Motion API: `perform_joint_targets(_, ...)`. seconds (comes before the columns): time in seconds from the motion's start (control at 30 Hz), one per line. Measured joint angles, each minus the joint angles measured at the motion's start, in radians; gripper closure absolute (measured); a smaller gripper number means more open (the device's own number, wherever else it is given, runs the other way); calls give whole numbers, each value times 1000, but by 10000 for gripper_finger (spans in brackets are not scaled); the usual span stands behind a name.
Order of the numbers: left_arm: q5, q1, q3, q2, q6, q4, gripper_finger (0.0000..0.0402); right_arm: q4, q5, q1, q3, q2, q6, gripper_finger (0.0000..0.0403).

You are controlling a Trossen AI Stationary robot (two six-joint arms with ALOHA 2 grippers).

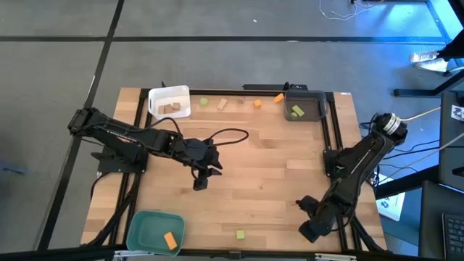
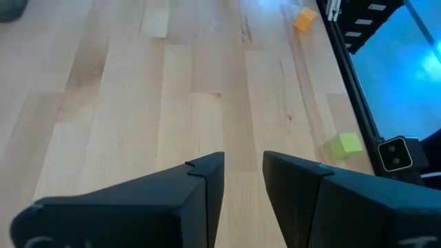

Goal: Sort & place blocks by color
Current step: Put the orange block into the green bin

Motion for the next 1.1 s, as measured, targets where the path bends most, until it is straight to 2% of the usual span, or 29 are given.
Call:
perform_joint_targets(0.27, 0, 1, 0, 0, 26, 0, 308, 30, -41, 0, 0, 77, 1, 219)
perform_joint_targets(0.47, 0, 1, 0, 0, 26, 0, 308, 102, -43, 0, 0, 125, 0, 219)
perform_joint_targets(0.7, 0, 0, 0, 0, 27, 0, 308, 109, -44, 0, 0, 170, -24, 219)
perform_joint_targets(1.1, 0, 0, 0, 0, 27, 0, 308, 108, -45, 0, 0, 196, -39, 238)
